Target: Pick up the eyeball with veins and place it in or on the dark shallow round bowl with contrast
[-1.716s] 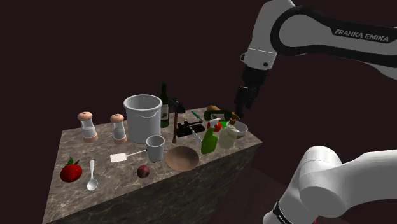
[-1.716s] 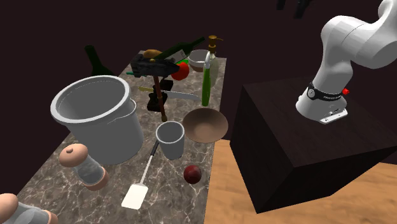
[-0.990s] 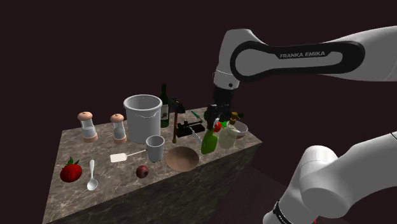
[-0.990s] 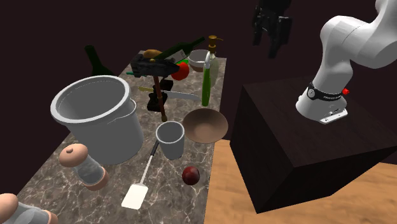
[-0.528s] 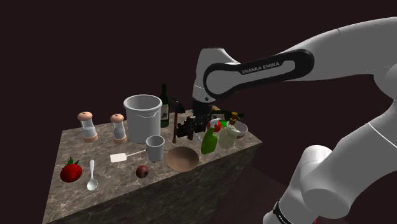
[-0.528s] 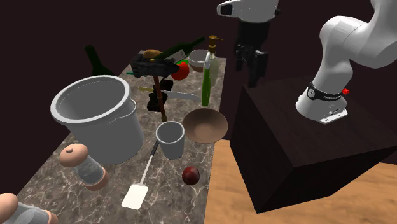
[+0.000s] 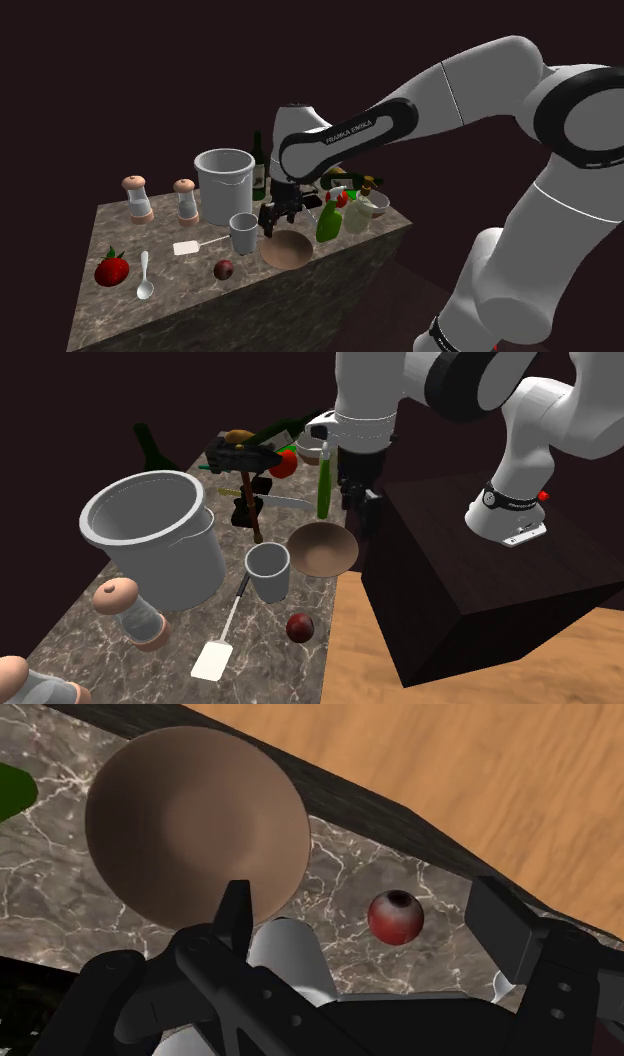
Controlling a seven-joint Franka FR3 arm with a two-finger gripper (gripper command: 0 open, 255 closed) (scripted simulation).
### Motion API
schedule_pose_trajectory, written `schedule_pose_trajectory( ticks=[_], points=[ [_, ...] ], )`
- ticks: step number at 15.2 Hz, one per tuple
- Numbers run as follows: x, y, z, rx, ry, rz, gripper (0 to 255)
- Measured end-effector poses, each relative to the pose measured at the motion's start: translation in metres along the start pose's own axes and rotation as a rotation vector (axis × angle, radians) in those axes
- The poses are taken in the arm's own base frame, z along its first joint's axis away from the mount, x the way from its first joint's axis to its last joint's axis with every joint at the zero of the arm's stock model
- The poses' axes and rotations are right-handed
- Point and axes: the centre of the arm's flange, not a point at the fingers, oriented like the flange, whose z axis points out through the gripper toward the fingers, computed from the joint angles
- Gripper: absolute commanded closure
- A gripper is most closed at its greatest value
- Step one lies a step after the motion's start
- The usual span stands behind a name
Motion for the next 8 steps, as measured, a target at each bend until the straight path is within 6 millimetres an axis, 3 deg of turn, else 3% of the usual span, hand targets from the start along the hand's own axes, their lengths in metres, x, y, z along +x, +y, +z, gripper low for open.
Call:
schedule_pose_trajectory(
  ticks=[8],
  points=[
    [0.066, -0.033, 0.075, 0.007, -0.005, -0.023, 0]
  ],
)
